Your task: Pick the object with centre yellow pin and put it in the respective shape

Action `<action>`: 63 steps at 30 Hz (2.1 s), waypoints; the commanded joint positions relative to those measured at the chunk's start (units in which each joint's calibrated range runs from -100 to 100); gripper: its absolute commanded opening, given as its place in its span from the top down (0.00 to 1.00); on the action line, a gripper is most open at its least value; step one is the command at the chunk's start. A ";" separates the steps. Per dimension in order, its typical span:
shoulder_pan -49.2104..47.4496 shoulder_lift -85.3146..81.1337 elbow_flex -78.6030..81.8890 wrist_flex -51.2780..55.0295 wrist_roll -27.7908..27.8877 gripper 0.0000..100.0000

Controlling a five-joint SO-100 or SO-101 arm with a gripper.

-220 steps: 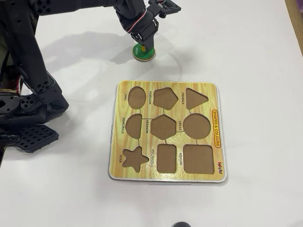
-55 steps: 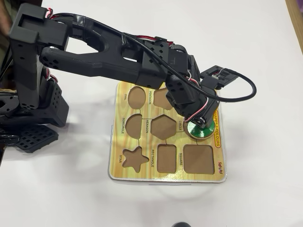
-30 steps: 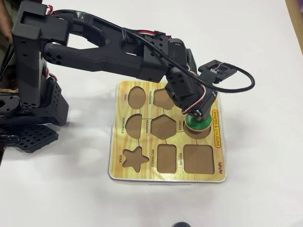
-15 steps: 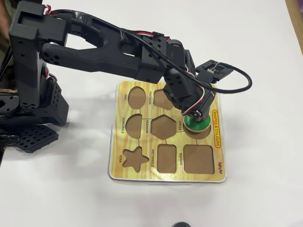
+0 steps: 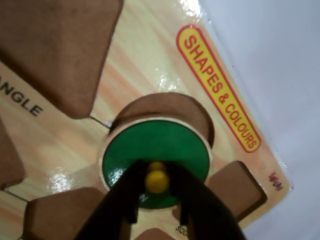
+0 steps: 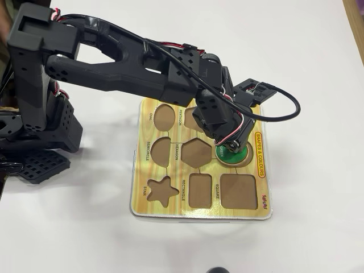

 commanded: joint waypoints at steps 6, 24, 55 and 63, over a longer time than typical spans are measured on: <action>0.91 -1.13 -1.17 -3.17 -0.12 0.99; -2.60 -0.37 -0.81 -5.85 -4.09 0.99; -4.07 -0.46 0.00 -2.74 -4.72 0.95; -3.68 -0.46 -0.36 -3.08 -4.67 0.83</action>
